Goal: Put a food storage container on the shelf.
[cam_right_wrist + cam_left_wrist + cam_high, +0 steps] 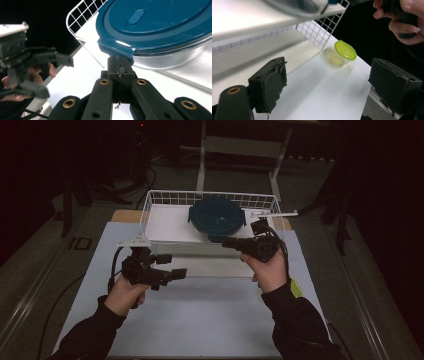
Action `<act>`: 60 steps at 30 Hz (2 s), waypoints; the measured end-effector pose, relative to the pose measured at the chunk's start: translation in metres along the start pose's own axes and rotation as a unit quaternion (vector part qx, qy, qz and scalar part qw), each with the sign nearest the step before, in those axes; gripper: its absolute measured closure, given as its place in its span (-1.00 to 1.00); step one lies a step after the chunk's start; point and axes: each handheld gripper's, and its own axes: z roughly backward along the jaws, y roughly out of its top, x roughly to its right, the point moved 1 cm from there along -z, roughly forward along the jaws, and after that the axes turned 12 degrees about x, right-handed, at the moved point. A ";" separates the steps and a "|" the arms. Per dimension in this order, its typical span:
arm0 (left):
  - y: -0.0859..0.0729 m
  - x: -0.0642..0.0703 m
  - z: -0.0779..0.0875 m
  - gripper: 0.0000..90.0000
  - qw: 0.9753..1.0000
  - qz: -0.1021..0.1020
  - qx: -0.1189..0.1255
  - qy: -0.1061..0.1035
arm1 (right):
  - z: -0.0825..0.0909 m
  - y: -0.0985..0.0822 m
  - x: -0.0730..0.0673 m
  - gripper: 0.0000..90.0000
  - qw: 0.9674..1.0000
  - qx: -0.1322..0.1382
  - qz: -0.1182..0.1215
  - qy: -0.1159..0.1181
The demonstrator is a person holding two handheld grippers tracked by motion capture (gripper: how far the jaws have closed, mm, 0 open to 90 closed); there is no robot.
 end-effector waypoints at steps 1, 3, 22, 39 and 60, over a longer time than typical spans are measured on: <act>-0.009 0.001 0.002 -0.82 1.000 -0.010 0.001 0.002 | -0.005 -0.002 0.000 1.00 1.000 -0.005 -0.002 0.000; -0.018 0.002 0.004 -0.94 1.000 -0.022 -0.001 0.002 | -0.008 -0.003 0.000 1.00 1.000 -0.005 -0.004 0.000; -0.109 0.017 0.013 -0.98 0.996 -0.077 0.017 0.041 | -0.017 0.010 0.010 1.00 1.000 0.000 -0.008 -0.018; -0.120 0.015 0.011 -0.98 0.993 -0.109 0.034 0.036 | -0.020 0.008 0.010 0.94 1.000 0.003 -0.004 -0.017; -0.122 0.010 0.032 -0.98 0.991 -0.115 0.056 0.027 | 0.016 -0.060 0.012 -0.07 0.999 0.010 0.047 -0.002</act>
